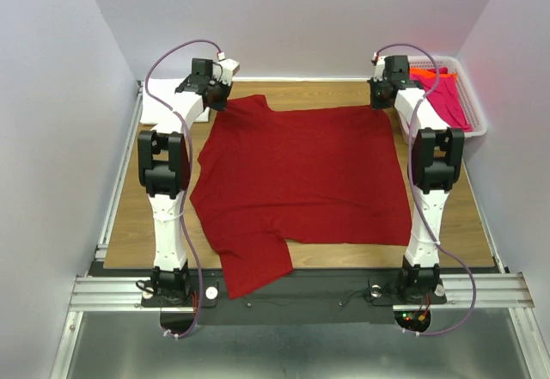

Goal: Fold and stack the t-shirts
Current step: Fold the tshirt

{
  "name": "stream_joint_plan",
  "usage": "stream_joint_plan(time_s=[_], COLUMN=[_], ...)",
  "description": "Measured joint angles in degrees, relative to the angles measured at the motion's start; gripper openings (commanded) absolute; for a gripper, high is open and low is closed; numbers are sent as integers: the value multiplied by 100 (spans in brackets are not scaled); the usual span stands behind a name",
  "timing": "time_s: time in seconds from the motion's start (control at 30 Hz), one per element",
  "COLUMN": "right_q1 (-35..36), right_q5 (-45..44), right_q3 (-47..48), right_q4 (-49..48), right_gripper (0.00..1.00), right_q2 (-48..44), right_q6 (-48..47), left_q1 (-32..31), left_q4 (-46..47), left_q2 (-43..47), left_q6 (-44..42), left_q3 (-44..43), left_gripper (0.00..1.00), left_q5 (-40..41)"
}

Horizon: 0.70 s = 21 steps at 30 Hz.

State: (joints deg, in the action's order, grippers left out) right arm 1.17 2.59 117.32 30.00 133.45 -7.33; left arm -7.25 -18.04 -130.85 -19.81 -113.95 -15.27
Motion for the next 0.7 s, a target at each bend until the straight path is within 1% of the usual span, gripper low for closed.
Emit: stream_joint_plan(time_s=[0.2,0.43,0.63,0.7], right_q1=[-7,-13,-46,-79], right_q5=[-2,2,94,129], right_q3=[-509,-973,-1786,-2011], right_q4=[-42,-61,-26,-20], right_gripper=[1,1,1,1], right_q2=[-787,-931,-1224,-1416], right_q6=[-236,-391,-551,-588], left_q1=[35,59,59,59], left_q4=[199,498,763,802], left_q2=[914,1604,2306,2494], left_q6=[-286,-568,-778,-820], left_q3=[1043,2037,3244,3506], left_gripper=[0,0,0,0], left_q5=[-52,-63,-59,-68])
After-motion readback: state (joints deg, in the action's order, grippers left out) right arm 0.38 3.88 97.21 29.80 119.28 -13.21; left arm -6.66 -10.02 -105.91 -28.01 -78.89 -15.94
